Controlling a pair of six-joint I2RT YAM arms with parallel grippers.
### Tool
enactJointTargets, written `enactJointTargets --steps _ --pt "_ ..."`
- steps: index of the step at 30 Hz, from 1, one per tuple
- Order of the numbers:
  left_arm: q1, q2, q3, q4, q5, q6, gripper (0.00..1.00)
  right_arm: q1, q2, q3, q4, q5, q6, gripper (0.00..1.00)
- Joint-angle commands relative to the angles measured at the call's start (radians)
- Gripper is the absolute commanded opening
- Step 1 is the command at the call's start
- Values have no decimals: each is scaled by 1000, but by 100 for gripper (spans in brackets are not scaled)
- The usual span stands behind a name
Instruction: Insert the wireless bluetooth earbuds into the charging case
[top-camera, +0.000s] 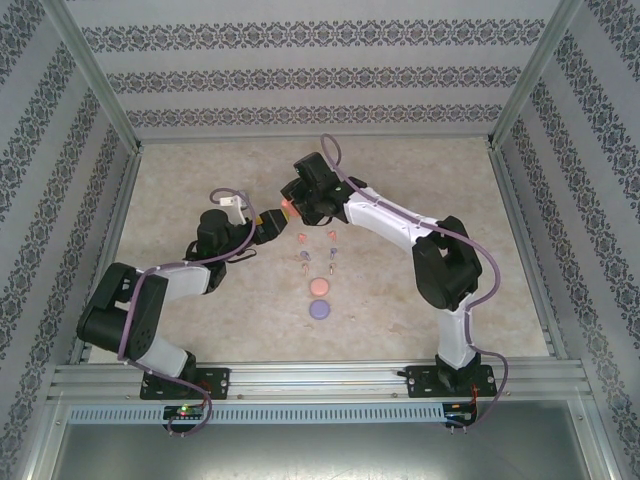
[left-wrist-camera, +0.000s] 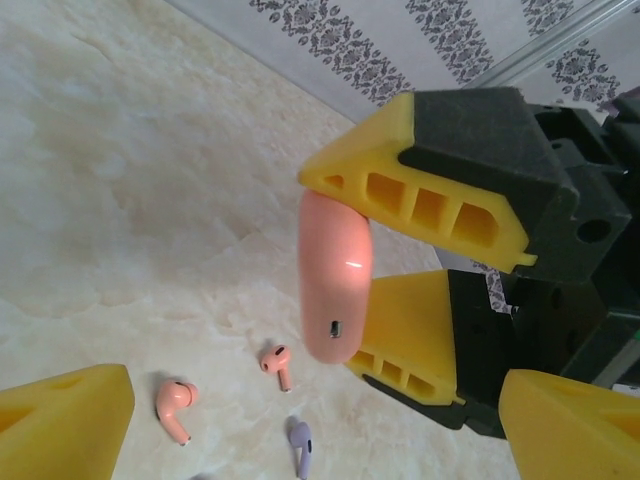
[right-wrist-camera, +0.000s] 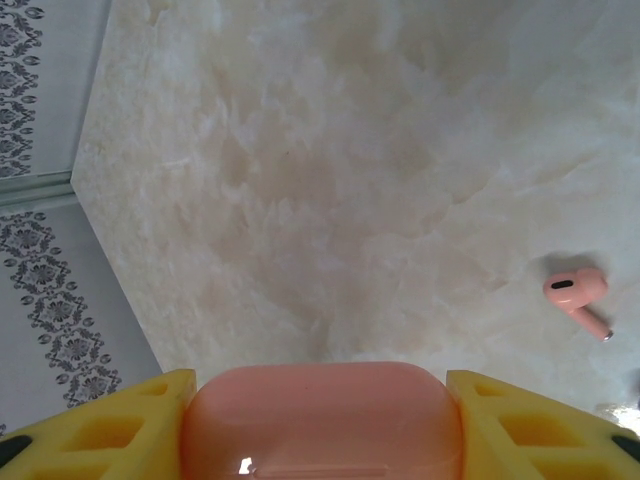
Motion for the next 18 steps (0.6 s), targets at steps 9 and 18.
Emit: enactJointTargets --steps 9,18 --pt "-30 95 65 132 -2 18 73 15 8 34 -21 42 23 47" --pt "-36 140 91 158 -10 8 64 21 -1 21 -8 35 21 47"
